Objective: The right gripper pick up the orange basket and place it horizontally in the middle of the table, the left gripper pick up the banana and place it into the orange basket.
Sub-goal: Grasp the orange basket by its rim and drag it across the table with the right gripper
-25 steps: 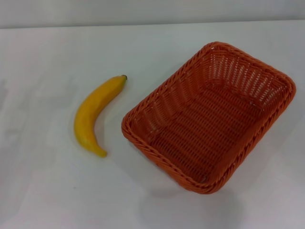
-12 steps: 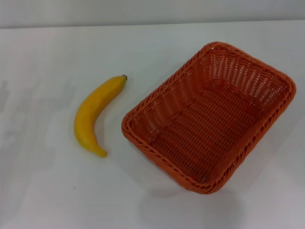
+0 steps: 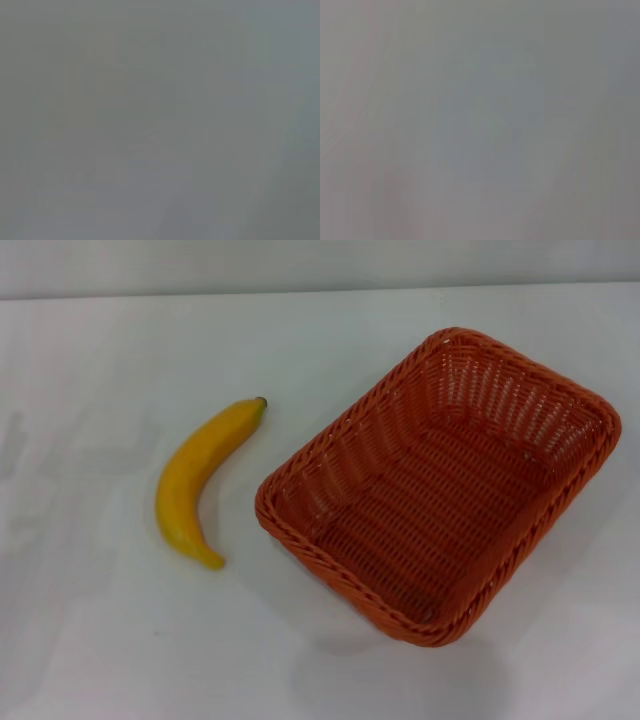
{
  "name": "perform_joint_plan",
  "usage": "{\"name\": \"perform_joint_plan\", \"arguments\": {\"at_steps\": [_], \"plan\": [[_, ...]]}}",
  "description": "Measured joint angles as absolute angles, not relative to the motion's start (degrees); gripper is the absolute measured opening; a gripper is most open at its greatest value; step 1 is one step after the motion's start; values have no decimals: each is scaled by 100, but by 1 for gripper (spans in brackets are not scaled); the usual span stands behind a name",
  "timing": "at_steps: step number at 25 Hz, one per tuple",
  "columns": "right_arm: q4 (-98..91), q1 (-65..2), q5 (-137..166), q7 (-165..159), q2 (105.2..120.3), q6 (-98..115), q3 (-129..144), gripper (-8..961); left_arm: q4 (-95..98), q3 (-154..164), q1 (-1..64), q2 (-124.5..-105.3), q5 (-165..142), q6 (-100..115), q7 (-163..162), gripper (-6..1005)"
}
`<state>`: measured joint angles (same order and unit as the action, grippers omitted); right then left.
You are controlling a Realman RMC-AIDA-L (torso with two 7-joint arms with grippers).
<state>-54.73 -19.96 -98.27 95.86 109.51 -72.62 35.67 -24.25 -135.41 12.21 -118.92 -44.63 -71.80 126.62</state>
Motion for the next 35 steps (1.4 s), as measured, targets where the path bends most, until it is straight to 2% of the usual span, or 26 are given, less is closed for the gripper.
{"name": "perform_joint_plan", "arguments": {"at_steps": [6, 9, 17, 19, 22, 25, 27, 28, 29, 35], "plan": [[-6940, -2667, -7491, 7558, 10794, -7387, 3771, 869, -2406, -13534, 1199, -11895, -4472, -7207, 12592, 704], [-7601, -2914, -6404, 6610, 10652, -7546, 4183, 869, -2382, -13534, 1187, -11901, -4475, -7214, 12587, 704], [-8026, -3820, -4729, 5196, 10280, -9031, 4794, 869, -2346, -13536, 1212, -11890, -4475, -7222, 12585, 704], [-8005, -4030, -4560, 5034, 10245, -9457, 4910, 869, -2346, -13535, 1217, -11890, -4475, -7224, 12585, 704], [-7972, -4407, -4097, 4771, 10353, -10056, 4953, 869, -2348, -13513, 1223, -11891, -4474, -7229, 12586, 703], [-7971, -4763, -3574, 4600, 10594, -10359, 4987, 869, -2348, -13494, 1222, -11891, -4473, -7250, 12585, 703], [-7971, -4999, -3229, 4534, 10806, -10478, 5005, 869, -2346, -13486, 1222, -11891, -4475, -7279, 12589, 703], [-7970, -5031, -3171, 4523, 10836, -10488, 5010, 869, -2345, -13486, 1222, -11891, -4485, -7284, 12595, 703], [-7945, -5148, -2999, 4504, 10955, -10514, 5032, 869, -2345, -13485, 1221, -11890, -4498, -7286, 12601, 703], [-7569, -5570, -2317, 4425, 11286, -10502, 5326, 868, -2345, -13482, 1170, -11898, -4603, -7290, 12698, 703]]}}
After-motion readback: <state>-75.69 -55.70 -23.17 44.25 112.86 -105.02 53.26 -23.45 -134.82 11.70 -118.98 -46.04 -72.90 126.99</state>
